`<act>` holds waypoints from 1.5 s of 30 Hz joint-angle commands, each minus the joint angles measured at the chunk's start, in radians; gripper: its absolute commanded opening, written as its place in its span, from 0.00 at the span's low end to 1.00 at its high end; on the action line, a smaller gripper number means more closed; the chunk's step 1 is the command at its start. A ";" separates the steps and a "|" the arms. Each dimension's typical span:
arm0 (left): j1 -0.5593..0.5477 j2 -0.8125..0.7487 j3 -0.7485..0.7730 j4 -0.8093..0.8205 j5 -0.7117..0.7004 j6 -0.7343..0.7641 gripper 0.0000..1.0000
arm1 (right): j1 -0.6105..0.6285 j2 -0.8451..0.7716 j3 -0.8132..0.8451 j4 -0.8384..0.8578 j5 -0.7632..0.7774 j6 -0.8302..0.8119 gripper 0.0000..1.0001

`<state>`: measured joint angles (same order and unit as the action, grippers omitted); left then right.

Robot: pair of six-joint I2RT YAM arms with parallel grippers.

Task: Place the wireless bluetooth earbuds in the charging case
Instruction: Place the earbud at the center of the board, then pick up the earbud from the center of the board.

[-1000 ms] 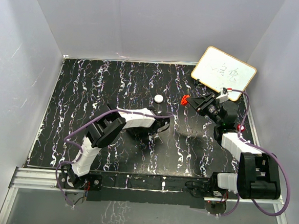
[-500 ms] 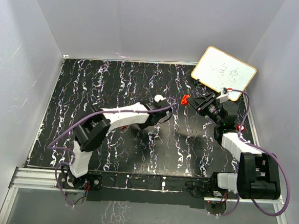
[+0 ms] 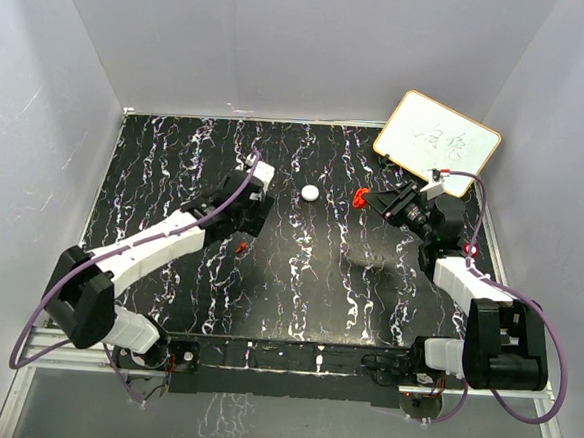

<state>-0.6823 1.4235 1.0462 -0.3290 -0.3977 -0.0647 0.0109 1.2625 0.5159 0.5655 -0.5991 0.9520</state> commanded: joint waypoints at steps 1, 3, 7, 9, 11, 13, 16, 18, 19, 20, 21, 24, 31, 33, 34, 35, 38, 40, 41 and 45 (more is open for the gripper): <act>0.012 -0.091 -0.088 0.108 0.160 -0.096 0.63 | -0.004 -0.032 0.054 0.003 -0.015 -0.046 0.00; 0.016 -0.130 -0.141 0.147 0.184 -0.133 0.62 | -0.003 -0.034 0.055 -0.002 -0.017 -0.047 0.00; 0.020 -0.204 -0.240 0.205 0.203 -0.180 0.57 | -0.003 -0.039 0.055 -0.012 -0.017 -0.048 0.00; 0.021 -0.236 -0.292 0.233 0.196 -0.185 0.56 | -0.003 -0.044 0.053 -0.020 -0.015 -0.053 0.00; 0.021 -0.247 -0.319 0.241 0.190 -0.183 0.56 | -0.003 -0.048 0.053 -0.026 -0.015 -0.055 0.00; 0.021 -0.245 -0.338 0.247 0.195 -0.180 0.55 | -0.003 -0.050 0.054 -0.033 -0.017 -0.061 0.00; 0.021 -0.231 -0.368 0.270 0.207 -0.175 0.53 | -0.003 -0.048 0.056 -0.046 -0.018 -0.070 0.00; 0.021 -0.223 -0.388 0.287 0.203 -0.173 0.52 | -0.003 -0.049 0.055 -0.052 -0.017 -0.075 0.00; 0.021 -0.218 -0.395 0.292 0.198 -0.173 0.51 | -0.003 -0.049 0.053 -0.053 -0.017 -0.076 0.00; 0.021 -0.215 -0.403 0.299 0.194 -0.172 0.50 | -0.003 -0.049 0.053 -0.054 -0.018 -0.077 0.00; 0.021 -0.212 -0.409 0.306 0.188 -0.173 0.48 | -0.003 -0.047 0.053 -0.054 -0.018 -0.079 0.00; 0.021 -0.205 -0.430 0.332 0.166 -0.168 0.47 | -0.003 -0.044 0.054 -0.055 -0.018 -0.079 0.00; 0.021 -0.153 -0.438 0.361 0.121 -0.147 0.44 | -0.003 -0.040 0.055 -0.054 -0.022 -0.078 0.00; 0.021 -0.146 -0.444 0.382 0.109 -0.137 0.44 | -0.003 -0.040 0.053 -0.055 -0.021 -0.079 0.00; 0.021 -0.141 -0.442 0.383 0.104 -0.135 0.44 | -0.003 -0.041 0.053 -0.055 -0.021 -0.079 0.00; 0.021 -0.134 -0.435 0.379 0.103 -0.135 0.44 | -0.003 -0.041 0.053 -0.055 -0.022 -0.079 0.00; 0.021 -0.104 -0.419 0.372 0.108 -0.135 0.44 | -0.003 -0.043 0.052 -0.056 -0.021 -0.079 0.00; 0.021 -0.086 -0.414 0.369 0.110 -0.138 0.44 | -0.003 -0.043 0.053 -0.056 -0.021 -0.081 0.00; 0.021 -0.080 -0.411 0.369 0.111 -0.138 0.44 | -0.003 -0.044 0.053 -0.057 -0.021 -0.081 0.00; 0.023 -0.060 -0.398 0.363 0.121 -0.135 0.44 | -0.003 -0.045 0.052 -0.057 -0.021 -0.081 0.00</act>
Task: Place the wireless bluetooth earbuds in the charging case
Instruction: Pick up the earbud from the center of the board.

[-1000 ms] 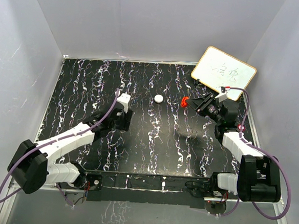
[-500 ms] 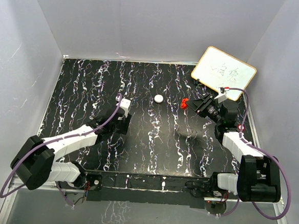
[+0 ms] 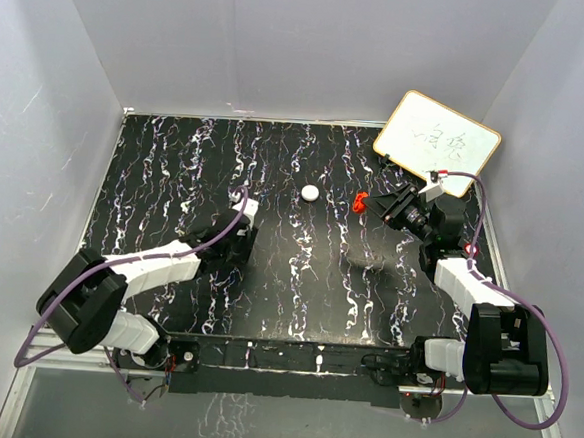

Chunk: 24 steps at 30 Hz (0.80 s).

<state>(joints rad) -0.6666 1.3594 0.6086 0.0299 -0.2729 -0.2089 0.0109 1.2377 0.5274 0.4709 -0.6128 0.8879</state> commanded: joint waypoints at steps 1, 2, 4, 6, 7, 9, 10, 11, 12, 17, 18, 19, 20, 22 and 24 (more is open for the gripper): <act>0.007 0.015 0.043 0.003 -0.002 0.010 0.44 | -0.003 -0.021 0.039 0.038 -0.007 -0.017 0.00; 0.007 0.029 0.046 0.004 -0.003 0.013 0.44 | -0.003 -0.020 0.039 0.037 -0.007 -0.017 0.00; 0.007 0.037 0.049 0.005 -0.005 0.017 0.44 | -0.003 -0.021 0.038 0.037 -0.006 -0.017 0.00; 0.007 0.043 0.049 0.008 -0.008 0.022 0.44 | -0.003 -0.021 0.038 0.037 -0.006 -0.018 0.00; 0.007 0.046 0.052 0.007 -0.008 0.025 0.44 | -0.004 -0.022 0.038 0.037 -0.004 -0.018 0.00; 0.008 0.053 0.057 0.005 -0.009 0.029 0.43 | -0.003 -0.020 0.039 0.037 -0.004 -0.017 0.00; 0.010 0.055 0.059 0.004 -0.009 0.030 0.43 | -0.003 -0.021 0.038 0.037 -0.004 -0.017 0.00; 0.011 0.057 0.060 0.005 -0.010 0.030 0.43 | -0.003 -0.020 0.038 0.037 -0.003 -0.017 0.00; 0.012 0.059 0.059 0.008 -0.011 0.033 0.43 | -0.002 -0.019 0.039 0.037 -0.004 -0.018 0.00; 0.018 0.074 0.065 0.014 -0.005 0.041 0.42 | -0.003 -0.019 0.039 0.038 -0.004 -0.018 0.00; 0.018 0.076 0.066 0.016 -0.005 0.043 0.41 | -0.003 -0.019 0.039 0.037 -0.004 -0.018 0.00; 0.019 0.078 0.065 0.017 -0.004 0.045 0.41 | -0.003 -0.020 0.039 0.037 -0.003 -0.018 0.00; 0.020 0.079 0.065 0.019 -0.005 0.046 0.41 | -0.003 -0.021 0.037 0.036 -0.002 -0.018 0.00; 0.023 0.082 0.066 0.021 -0.003 0.046 0.40 | -0.003 -0.021 0.037 0.036 -0.001 -0.019 0.00; 0.026 0.085 0.065 0.024 -0.002 0.047 0.40 | -0.004 -0.020 0.037 0.036 0.001 -0.020 0.00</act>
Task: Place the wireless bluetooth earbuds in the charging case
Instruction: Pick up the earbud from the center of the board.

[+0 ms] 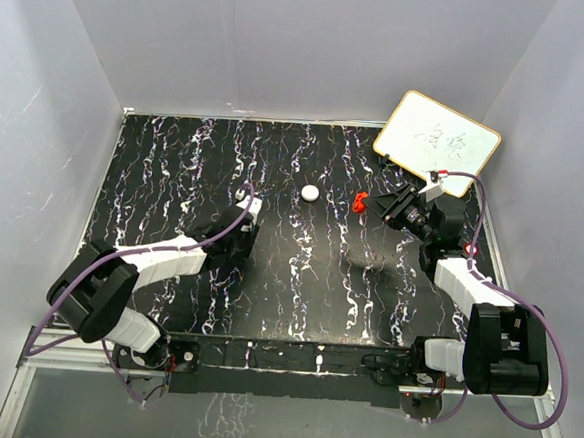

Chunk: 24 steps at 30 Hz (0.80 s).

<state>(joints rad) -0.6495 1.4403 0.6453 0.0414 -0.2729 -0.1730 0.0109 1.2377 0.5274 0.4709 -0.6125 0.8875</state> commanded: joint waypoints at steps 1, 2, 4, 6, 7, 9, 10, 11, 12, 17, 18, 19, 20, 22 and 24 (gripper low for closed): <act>0.010 0.004 0.027 0.014 -0.001 0.012 0.39 | -0.003 -0.021 0.036 0.036 0.000 -0.020 0.00; 0.012 0.005 0.026 0.015 -0.001 0.011 0.39 | -0.003 -0.020 0.036 0.036 0.001 -0.020 0.00; 0.014 0.008 0.026 0.018 0.002 0.012 0.39 | -0.003 -0.019 0.036 0.036 0.002 -0.020 0.00; 0.015 0.013 0.026 0.022 0.005 0.012 0.38 | -0.003 -0.018 0.035 0.037 0.002 -0.021 0.00; 0.016 0.015 0.027 0.023 0.005 0.012 0.38 | -0.003 -0.019 0.035 0.035 0.002 -0.021 0.00; 0.017 0.015 0.027 0.024 0.006 0.012 0.37 | -0.003 -0.019 0.036 0.037 0.003 -0.022 0.00; 0.019 0.018 0.027 0.025 0.008 0.012 0.37 | -0.003 -0.019 0.035 0.035 0.003 -0.022 0.00; 0.018 0.017 0.028 0.026 0.008 0.014 0.37 | -0.004 -0.019 0.036 0.035 0.003 -0.022 0.00; 0.020 0.018 0.029 0.026 0.010 0.014 0.37 | -0.003 -0.019 0.033 0.035 0.003 -0.022 0.00; 0.022 0.024 0.031 0.026 0.014 0.019 0.35 | -0.003 -0.020 0.033 0.036 0.005 -0.022 0.00; 0.022 0.026 0.031 0.026 0.015 0.019 0.34 | -0.004 -0.020 0.032 0.035 0.006 -0.022 0.00; 0.022 0.026 0.030 0.027 0.017 0.020 0.34 | -0.003 -0.019 0.034 0.035 0.006 -0.022 0.00; 0.023 0.028 0.030 0.028 0.017 0.019 0.34 | -0.003 -0.019 0.034 0.035 0.007 -0.022 0.00; 0.024 0.030 0.030 0.028 0.018 0.020 0.33 | -0.003 -0.018 0.034 0.035 0.007 -0.022 0.00; 0.024 0.031 0.032 0.028 0.017 0.021 0.33 | -0.003 -0.019 0.033 0.035 0.007 -0.022 0.00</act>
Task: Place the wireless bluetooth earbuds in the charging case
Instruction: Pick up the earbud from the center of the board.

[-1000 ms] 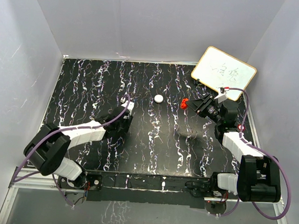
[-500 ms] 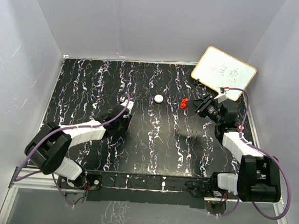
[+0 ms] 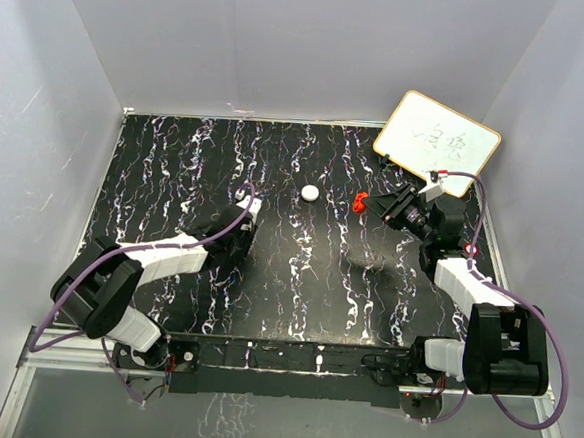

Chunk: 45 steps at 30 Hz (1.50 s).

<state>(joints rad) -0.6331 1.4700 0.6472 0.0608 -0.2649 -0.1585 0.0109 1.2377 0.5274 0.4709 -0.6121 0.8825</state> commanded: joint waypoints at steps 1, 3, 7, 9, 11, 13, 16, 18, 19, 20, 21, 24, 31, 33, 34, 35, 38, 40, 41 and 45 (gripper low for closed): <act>0.007 0.001 0.031 0.008 0.009 0.006 0.32 | -0.003 -0.018 0.032 0.035 0.006 -0.017 0.00; 0.007 0.003 0.028 0.010 0.009 0.008 0.32 | -0.003 -0.018 0.033 0.035 0.006 -0.017 0.00; 0.009 0.010 0.031 0.009 0.013 0.010 0.31 | -0.003 -0.018 0.034 0.035 0.006 -0.017 0.00; 0.009 0.012 0.032 0.010 0.014 0.009 0.30 | -0.003 -0.020 0.033 0.035 0.007 -0.017 0.00; 0.009 0.014 0.032 0.013 0.014 0.009 0.30 | -0.003 -0.020 0.033 0.035 0.006 -0.017 0.00; 0.009 0.014 0.032 0.012 0.012 0.011 0.29 | -0.003 -0.018 0.033 0.035 0.008 -0.017 0.00; 0.010 0.014 0.036 0.008 0.014 0.011 0.28 | -0.003 -0.018 0.033 0.035 0.008 -0.017 0.00; 0.010 0.015 0.038 0.006 0.014 0.010 0.26 | -0.003 -0.017 0.031 0.035 0.008 -0.017 0.00; 0.010 0.014 0.037 0.005 0.016 0.012 0.25 | -0.004 -0.018 0.031 0.036 0.008 -0.019 0.00; 0.010 0.014 0.039 0.004 0.015 0.012 0.25 | -0.003 -0.018 0.031 0.035 0.008 -0.018 0.00; 0.010 0.013 0.039 0.002 0.015 0.011 0.24 | -0.003 -0.018 0.031 0.035 0.008 -0.017 0.00; 0.010 0.010 0.039 0.000 0.017 0.013 0.22 | -0.003 -0.016 0.032 0.035 0.008 -0.017 0.00; 0.010 0.014 0.041 0.001 0.021 0.013 0.17 | -0.003 -0.015 0.033 0.037 0.003 -0.016 0.00; 0.010 0.017 0.042 -0.002 0.020 0.014 0.16 | -0.003 -0.015 0.034 0.038 0.004 -0.016 0.00; 0.011 0.018 0.043 -0.003 0.020 0.014 0.15 | -0.003 -0.015 0.033 0.037 0.003 -0.016 0.00; 0.010 0.018 0.043 -0.003 0.021 0.014 0.14 | -0.003 -0.014 0.034 0.037 0.003 -0.016 0.00; 0.010 0.019 0.042 -0.002 0.020 0.014 0.10 | -0.003 -0.012 0.034 0.037 0.002 -0.017 0.00; 0.010 0.019 0.046 -0.004 0.019 0.016 0.07 | -0.003 -0.011 0.034 0.037 0.000 -0.018 0.00; 0.009 0.017 0.048 -0.006 0.018 0.016 0.05 | -0.003 -0.010 0.034 0.037 -0.001 -0.019 0.00; 0.010 -0.011 0.066 -0.016 0.017 0.018 0.01 | -0.003 0.002 0.040 0.041 -0.019 -0.023 0.00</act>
<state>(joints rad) -0.6300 1.4918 0.6674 0.0654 -0.2497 -0.1474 0.0109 1.2381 0.5274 0.4709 -0.6128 0.8795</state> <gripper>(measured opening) 0.061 0.226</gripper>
